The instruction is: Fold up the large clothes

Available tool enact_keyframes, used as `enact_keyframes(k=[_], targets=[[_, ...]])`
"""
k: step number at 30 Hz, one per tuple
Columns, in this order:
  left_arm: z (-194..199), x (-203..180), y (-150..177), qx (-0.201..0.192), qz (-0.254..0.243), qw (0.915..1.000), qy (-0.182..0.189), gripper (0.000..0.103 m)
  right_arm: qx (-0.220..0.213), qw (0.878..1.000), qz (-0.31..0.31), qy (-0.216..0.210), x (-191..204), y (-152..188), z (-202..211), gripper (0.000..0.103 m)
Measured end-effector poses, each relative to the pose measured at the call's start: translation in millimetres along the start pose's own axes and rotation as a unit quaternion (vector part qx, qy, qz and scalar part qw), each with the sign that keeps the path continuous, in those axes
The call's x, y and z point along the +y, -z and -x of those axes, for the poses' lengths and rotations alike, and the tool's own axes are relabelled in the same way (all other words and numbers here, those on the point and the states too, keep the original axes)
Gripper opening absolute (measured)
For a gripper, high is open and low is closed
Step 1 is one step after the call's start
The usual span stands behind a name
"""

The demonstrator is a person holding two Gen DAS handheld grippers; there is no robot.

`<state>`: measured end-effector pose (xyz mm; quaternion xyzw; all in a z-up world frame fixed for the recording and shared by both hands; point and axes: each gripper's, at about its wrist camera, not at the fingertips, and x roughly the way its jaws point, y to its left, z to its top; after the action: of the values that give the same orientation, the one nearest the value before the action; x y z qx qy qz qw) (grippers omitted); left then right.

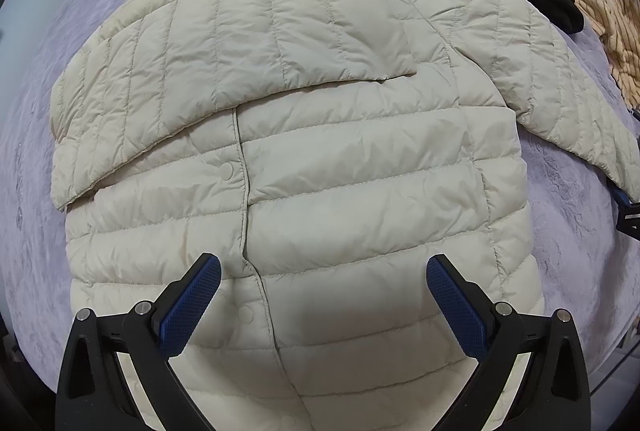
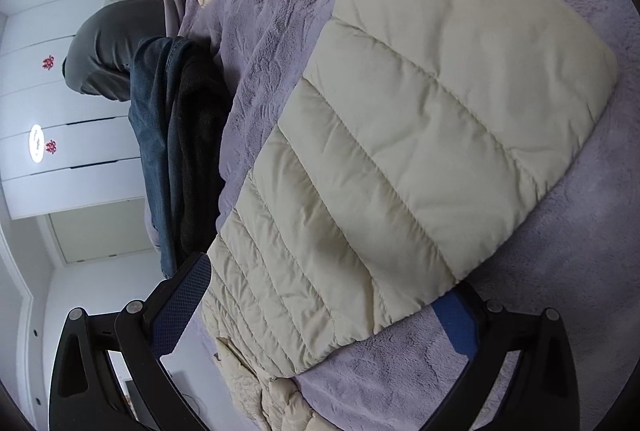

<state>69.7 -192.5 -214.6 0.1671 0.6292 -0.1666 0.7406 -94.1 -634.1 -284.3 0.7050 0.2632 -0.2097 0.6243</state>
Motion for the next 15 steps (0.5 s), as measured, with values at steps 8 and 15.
enact_keyframes(k=[8,15], targets=[[1,9,4,-0.003,0.005,1.0000,0.002,0.103,0.011,1.000,-0.020,-0.020,-8,2,-1,0.015],[8,25,3,-0.008,0.015,0.9998,0.005,0.103,0.011,0.996,0.062,-0.066,38,15,15,0.012]])
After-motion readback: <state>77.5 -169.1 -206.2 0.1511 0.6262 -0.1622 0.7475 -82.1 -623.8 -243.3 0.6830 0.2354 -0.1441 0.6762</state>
